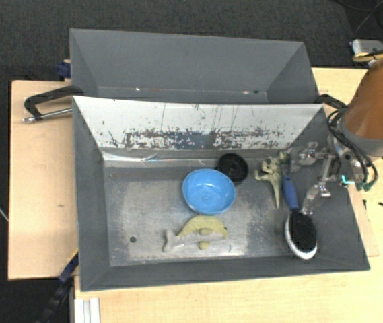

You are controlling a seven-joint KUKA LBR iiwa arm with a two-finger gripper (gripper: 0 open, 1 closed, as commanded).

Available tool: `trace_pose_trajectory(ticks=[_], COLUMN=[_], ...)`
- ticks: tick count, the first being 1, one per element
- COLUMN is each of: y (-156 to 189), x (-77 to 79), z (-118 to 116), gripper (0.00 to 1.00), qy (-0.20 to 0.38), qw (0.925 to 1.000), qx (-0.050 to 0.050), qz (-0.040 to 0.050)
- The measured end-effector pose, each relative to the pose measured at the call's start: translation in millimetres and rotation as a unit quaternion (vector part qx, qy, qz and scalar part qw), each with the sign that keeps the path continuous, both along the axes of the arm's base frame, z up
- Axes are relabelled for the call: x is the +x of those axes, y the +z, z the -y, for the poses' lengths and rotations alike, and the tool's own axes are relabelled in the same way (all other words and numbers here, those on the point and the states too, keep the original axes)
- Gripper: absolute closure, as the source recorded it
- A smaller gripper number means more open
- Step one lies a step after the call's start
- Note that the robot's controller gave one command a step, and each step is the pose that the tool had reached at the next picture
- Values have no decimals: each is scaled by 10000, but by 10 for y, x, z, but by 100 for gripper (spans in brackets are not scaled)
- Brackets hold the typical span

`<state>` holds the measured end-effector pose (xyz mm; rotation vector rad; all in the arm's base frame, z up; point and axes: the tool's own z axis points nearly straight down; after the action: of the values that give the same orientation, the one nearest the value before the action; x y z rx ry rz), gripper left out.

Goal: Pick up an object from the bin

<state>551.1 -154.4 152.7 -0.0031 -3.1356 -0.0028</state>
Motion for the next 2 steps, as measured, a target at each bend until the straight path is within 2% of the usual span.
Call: trace_pose_trajectory(ticks=[1,2], y=[-491,-463], x=[-342,-494], z=[-92,-474], gripper=[0,0], qy=[1589,3234], qw=[9872,9461], qx=[-45,-55], qz=[132,152])
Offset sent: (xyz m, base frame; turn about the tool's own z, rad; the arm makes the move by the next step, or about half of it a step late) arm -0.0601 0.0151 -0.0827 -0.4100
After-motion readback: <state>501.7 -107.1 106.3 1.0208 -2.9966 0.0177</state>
